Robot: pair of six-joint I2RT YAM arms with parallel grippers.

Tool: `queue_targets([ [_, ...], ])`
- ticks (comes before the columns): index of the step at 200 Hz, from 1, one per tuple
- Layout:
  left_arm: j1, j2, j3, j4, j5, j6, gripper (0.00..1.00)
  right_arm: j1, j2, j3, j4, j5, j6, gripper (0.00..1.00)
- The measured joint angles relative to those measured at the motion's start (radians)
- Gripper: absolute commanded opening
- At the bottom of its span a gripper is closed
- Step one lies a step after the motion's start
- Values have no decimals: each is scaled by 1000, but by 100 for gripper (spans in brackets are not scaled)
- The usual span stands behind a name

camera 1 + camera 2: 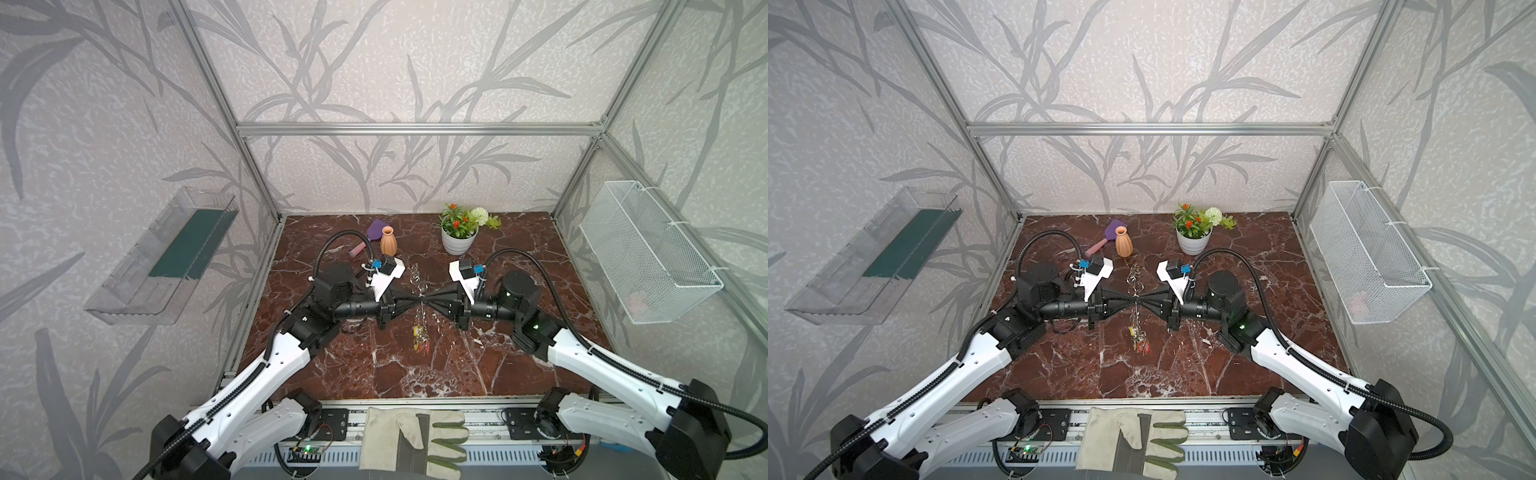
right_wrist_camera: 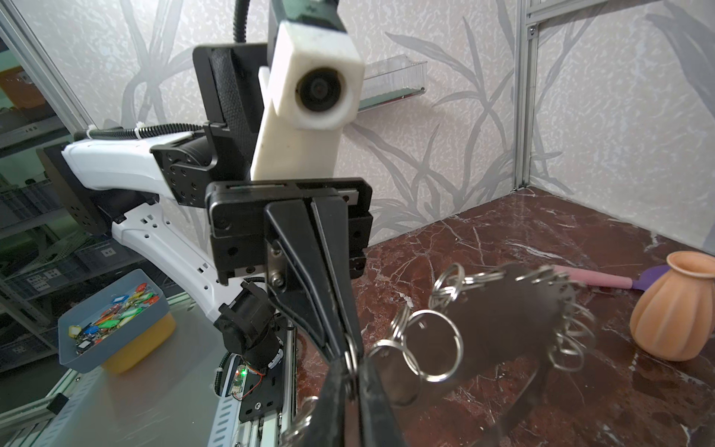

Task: Put the keys on the keyring
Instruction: 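Hold the plate up with both grippers, keys dangling beneath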

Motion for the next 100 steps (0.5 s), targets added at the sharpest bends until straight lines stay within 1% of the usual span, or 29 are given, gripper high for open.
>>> queue_targets([
  [7, 0, -12, -10, -8, -22, -2, 0, 0, 0, 0, 2, 0, 0, 28],
  [33, 0, -43, -28, -39, -74, -6, 0, -1, -2, 0, 2, 0, 11, 28],
  [100, 0, -87, -49, -88, -136, 4, 0, -1, -1, 8, 4, 0, 30, 33],
])
